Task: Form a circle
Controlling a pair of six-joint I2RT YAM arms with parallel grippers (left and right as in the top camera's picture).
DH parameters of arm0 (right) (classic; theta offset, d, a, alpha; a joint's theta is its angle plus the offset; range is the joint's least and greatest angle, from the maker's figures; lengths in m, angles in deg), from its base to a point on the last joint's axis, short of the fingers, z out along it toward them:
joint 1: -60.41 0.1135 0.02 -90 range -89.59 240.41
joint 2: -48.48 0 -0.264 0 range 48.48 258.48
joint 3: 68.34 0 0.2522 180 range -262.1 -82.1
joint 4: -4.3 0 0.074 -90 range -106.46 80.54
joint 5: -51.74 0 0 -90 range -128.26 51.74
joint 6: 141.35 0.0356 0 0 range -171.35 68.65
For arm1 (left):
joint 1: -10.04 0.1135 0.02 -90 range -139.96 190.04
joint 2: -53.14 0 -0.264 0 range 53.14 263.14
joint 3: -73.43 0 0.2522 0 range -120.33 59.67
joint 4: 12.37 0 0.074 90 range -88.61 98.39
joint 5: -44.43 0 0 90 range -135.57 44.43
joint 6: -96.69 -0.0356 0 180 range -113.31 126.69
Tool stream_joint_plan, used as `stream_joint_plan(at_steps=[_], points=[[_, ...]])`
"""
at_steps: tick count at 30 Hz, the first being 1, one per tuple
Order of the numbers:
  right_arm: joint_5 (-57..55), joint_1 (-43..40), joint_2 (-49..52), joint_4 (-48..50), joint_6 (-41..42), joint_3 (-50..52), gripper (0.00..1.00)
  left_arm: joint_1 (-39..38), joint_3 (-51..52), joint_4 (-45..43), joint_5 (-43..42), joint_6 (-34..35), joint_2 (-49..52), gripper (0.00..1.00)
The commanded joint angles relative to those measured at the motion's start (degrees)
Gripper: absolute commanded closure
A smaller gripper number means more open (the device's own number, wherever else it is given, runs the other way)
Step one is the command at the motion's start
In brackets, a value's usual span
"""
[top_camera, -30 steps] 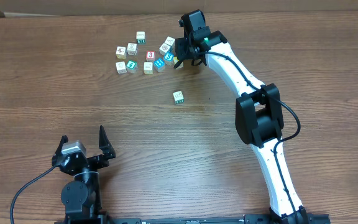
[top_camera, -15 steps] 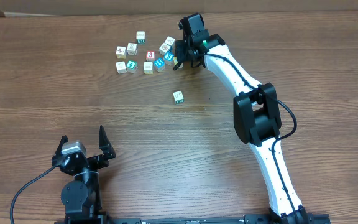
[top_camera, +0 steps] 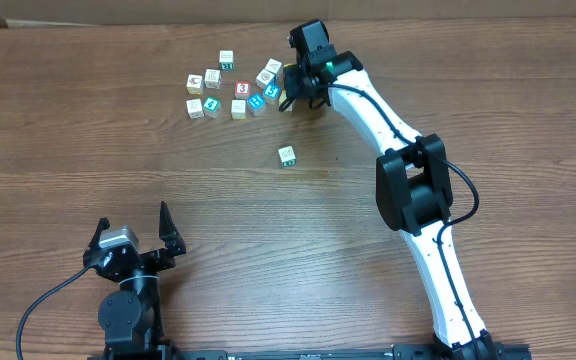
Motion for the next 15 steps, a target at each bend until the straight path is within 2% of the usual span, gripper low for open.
stream_joint_plan(at_steps=[1,6,7,9,12,15], points=[[-1.5,-0.3,-3.9,-0.3,-0.1,-3.3,0.65,-0.7,0.2,0.0,-0.5,-1.1,-0.6,0.0],[-2.8,-0.7,-9.3,-2.6,-0.1,-3.4,0.69,-0.7,0.2,0.0,-0.5,-1.1,-0.6,0.01],[-2.8,-0.8,-10.4,-3.1,-0.1,-3.4,0.66,-0.7,0.2,0.0,-0.5,-1.1,-0.6,0.0],[-2.8,-0.9,-11.7,-3.7,-0.1,-3.4,0.51,-0.7,0.2,0.0,-0.5,-1.1,-0.6,0.0],[-2.7,-0.9,-11.8,-4.1,0.0,-3.3,0.44,-0.7,0.2,0.0,-0.5,-1.1,-0.6,0.01],[-2.3,-0.7,-10.4,-3.9,0.0,-2.4,0.44,-0.7,0.2,0.0,-0.5,-1.1,-0.6,0.0]])
